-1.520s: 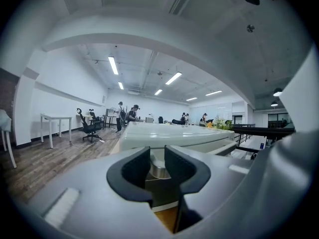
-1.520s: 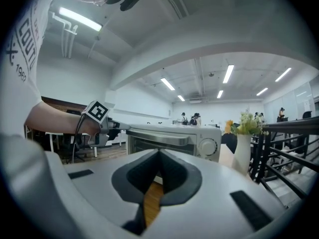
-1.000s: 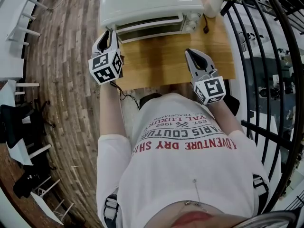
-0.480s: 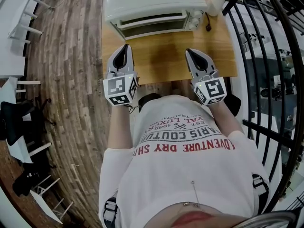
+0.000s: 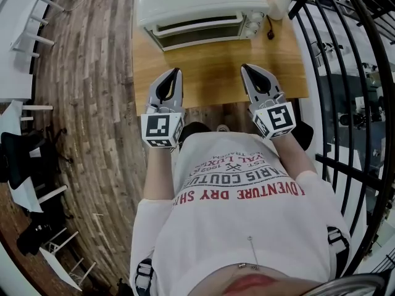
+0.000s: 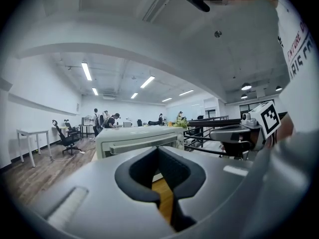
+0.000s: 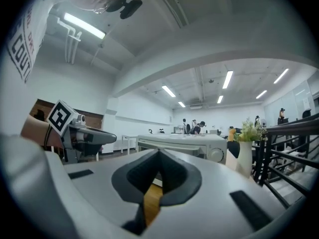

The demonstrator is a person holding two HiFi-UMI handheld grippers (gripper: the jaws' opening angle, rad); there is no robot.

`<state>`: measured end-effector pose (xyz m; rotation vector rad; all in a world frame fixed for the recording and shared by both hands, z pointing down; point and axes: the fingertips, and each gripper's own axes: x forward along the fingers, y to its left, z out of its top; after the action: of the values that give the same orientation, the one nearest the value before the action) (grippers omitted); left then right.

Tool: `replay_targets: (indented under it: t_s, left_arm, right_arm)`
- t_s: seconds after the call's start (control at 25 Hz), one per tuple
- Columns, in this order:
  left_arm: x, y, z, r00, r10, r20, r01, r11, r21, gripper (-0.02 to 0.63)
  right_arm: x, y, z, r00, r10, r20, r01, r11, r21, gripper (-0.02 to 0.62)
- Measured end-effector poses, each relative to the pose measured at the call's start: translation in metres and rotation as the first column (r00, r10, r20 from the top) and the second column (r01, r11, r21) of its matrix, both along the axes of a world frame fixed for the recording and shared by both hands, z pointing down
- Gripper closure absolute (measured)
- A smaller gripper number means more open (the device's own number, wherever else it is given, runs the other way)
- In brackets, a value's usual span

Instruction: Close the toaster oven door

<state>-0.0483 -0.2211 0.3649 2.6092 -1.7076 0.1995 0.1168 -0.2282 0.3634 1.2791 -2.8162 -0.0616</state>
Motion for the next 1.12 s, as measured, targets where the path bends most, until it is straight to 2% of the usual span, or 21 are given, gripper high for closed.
replay_targets:
  t_s: [0.68,1.12]
  left_arm:
    - [0.0058,0.0048,-0.0065,1.0,-0.01,-0.007,0.01,1.0,0.009,0.594]
    - [0.0033,0.0019,-0.008,1.0,-0.022,-0.008,0.022,1.0,0.005,0.594]
  right_arm:
    - [0.0028,-0.005,-0.0079,1.0,-0.014,0.004,0.014,1.0,0.013,0.609]
    - [0.0,-0.0074,-0.0067,0.999,-0.031,-0.038,0.032,0.999,0.023,0.609]
